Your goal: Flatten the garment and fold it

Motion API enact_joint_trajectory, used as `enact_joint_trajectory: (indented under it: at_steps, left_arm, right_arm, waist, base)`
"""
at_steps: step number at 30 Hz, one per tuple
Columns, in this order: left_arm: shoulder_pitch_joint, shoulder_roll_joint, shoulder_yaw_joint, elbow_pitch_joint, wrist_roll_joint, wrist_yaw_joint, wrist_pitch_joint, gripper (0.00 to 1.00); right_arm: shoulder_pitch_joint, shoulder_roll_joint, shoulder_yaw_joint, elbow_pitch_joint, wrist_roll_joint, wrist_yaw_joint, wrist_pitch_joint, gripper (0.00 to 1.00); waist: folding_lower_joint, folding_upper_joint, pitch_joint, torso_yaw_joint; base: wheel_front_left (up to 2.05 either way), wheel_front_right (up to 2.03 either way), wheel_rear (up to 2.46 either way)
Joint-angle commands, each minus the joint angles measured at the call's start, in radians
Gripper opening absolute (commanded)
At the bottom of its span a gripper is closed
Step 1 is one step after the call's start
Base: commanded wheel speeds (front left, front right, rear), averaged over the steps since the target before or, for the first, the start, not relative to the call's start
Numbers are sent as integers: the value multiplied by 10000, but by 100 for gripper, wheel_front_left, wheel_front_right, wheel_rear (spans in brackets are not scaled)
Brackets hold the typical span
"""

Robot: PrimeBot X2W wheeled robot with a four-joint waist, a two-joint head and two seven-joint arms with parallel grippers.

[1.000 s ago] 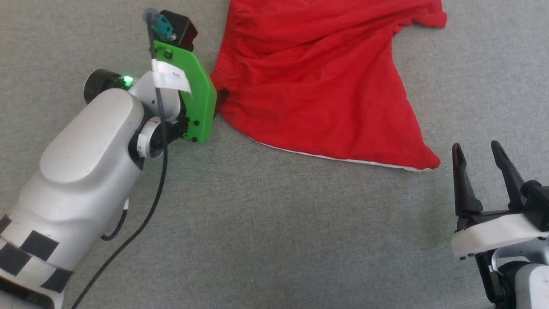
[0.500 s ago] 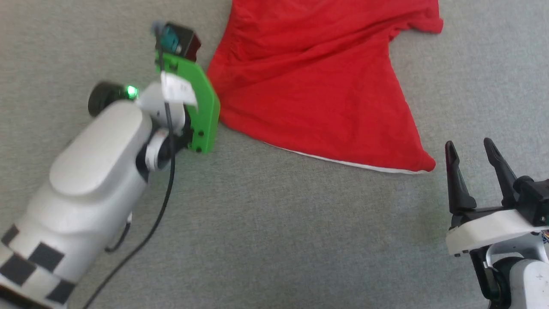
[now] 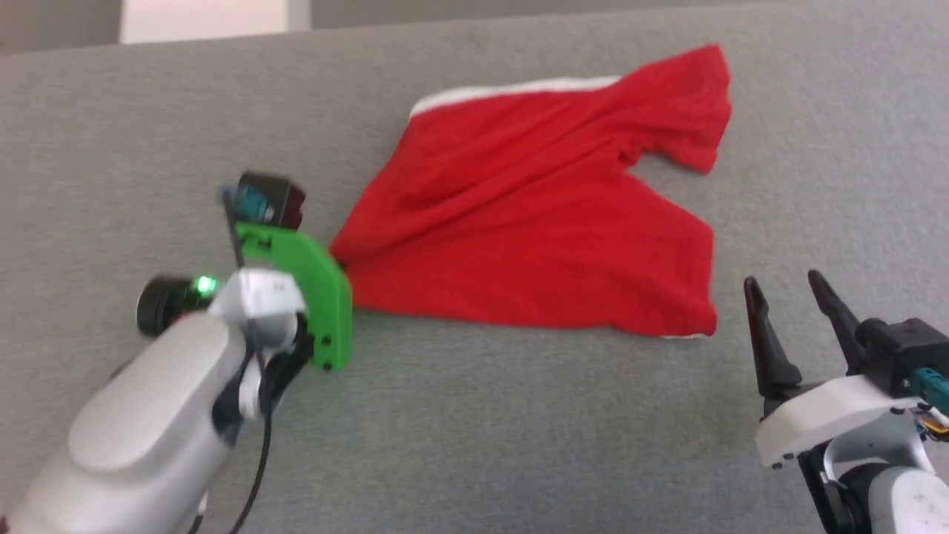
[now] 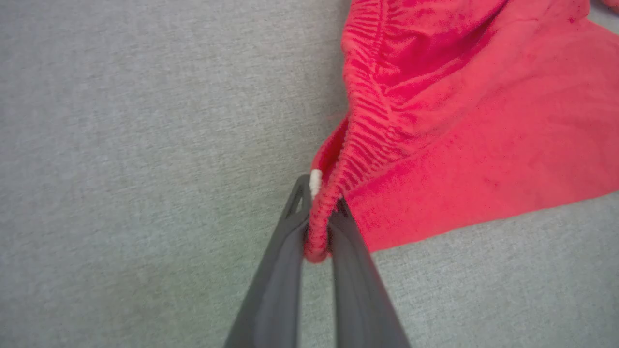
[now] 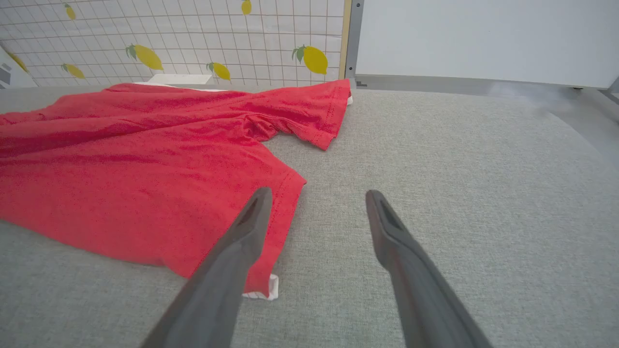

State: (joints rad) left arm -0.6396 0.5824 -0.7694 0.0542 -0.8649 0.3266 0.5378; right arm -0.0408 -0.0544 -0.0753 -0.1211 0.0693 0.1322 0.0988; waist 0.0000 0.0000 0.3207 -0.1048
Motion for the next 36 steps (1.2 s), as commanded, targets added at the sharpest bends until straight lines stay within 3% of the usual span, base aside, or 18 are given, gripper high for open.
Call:
enact_joint_trajectory:
  at_steps: [1, 11, 18, 19, 20, 27, 32, 36]
  left_arm:
    - [457, 201, 118, -208, -187, 263, -101, 0]
    - [2788, 929, 271, -1783, -666, 1609, -186, 0]
    - [3759, 1135, -17, -2338, -832, 2217, 142, 0]
    - [3775, 1119, -70, -2337, -790, 2217, 130, 23]
    - [3752, 1110, -125, -2302, -688, 2206, 71, 100]
    - [3148, 775, 267, -2094, 118, 1737, -1704, 100]
    - [2705, 647, 545, -2022, 1187, 996, -4044, 100]
    - [2646, 629, 479, -1756, 2391, 868, -5951, 100]
  right_arm:
    - [142, -5, 32, -64, 35, -15, 89, 100]
    - [388, -3, 218, 48, 141, -15, 510, 100]
    - [507, 4, 206, 172, 142, -15, 624, 100]
    - [512, 5, 205, 195, 137, -15, 636, 100]
    - [516, 7, 228, 225, 136, -15, 666, 100]
    - [516, -84, 364, 233, 191, -15, 824, 100]
    - [461, -397, 467, 44, 380, -15, 995, 100]
    - [330, -838, 790, -154, 592, -15, 1273, 100]
  waist:
    - [0, 0, -587, 562]
    - [0, 0, -1123, 897]
    - [0, 0, -1326, 964]
    - [0, 0, -1348, 976]
    - [0, 0, -1372, 988]
    - [0, 0, -1579, 1232]
    - [0, 0, -1711, 1573]
    - [0, 0, -1717, 1929]
  base:
    - [0, 0, 0]
    - [0, 0, 0]
    - [0, 0, 0]
    - [0, 0, 0]
    - [0, 0, 0]
    - [0, 0, 0]
    - [0, 0, 0]
    - [0, 0, 0]
